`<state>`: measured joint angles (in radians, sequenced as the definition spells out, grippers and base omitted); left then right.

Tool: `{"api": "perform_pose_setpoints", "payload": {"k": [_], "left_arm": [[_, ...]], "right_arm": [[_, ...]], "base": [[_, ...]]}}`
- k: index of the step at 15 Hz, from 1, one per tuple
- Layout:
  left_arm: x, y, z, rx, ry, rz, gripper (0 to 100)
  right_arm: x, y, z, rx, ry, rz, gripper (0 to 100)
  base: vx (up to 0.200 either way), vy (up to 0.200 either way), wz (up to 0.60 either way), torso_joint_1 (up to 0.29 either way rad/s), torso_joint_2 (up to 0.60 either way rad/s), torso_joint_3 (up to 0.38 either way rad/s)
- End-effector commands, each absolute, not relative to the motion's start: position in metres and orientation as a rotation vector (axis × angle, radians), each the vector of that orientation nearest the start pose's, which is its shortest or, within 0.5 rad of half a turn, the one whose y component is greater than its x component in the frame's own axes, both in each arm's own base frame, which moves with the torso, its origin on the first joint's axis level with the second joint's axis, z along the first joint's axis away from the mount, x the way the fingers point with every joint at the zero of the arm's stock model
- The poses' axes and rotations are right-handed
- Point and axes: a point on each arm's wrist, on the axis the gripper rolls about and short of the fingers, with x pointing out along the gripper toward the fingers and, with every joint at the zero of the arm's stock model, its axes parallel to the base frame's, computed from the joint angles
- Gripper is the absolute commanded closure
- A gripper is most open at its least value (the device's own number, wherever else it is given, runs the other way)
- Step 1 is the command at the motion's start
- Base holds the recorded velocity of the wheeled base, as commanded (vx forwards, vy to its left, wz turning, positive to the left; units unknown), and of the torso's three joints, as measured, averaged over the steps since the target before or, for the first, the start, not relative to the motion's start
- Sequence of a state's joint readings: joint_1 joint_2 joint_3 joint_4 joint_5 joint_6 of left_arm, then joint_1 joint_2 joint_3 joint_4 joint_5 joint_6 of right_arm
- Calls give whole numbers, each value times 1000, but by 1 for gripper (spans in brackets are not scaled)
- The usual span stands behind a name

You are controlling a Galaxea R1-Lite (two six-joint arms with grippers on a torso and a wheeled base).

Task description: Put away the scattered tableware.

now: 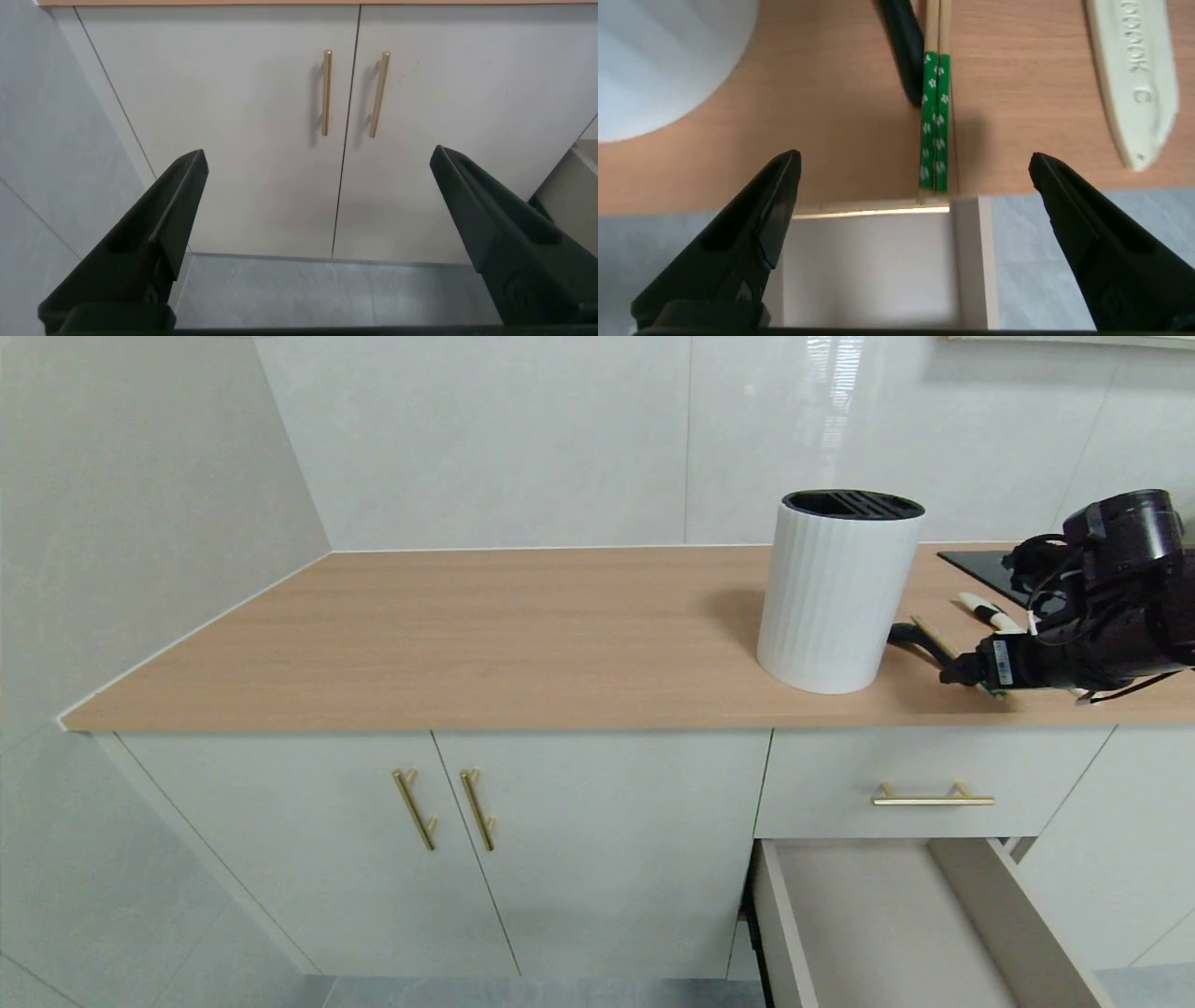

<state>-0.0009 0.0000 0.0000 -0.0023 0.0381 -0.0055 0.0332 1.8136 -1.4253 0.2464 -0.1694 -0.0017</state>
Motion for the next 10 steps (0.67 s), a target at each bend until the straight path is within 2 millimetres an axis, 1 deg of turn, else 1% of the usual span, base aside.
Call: {"api": "perform_pose_setpoints", "payload": {"k": [1,3,6,10], "left_arm": [[-23,1,76,-6,-2,38,0],[-23,1,76,-6,0,37,0],[-23,1,76,-6,0,37,0],[-23,1,76,-6,0,37,0]], "right_arm": [[354,5,223,-70,654,-155,0],[362,2,216,-70,648,-168,0],[368,2,213,-68,629,-169,0],[368,-1,213,-63,627,-178,0]], "base": [[0,0,0,0,0,0],[0,0,0,0,0,0],[0,0,0,0,0,0],[0,0,0,0,0,0]]}}
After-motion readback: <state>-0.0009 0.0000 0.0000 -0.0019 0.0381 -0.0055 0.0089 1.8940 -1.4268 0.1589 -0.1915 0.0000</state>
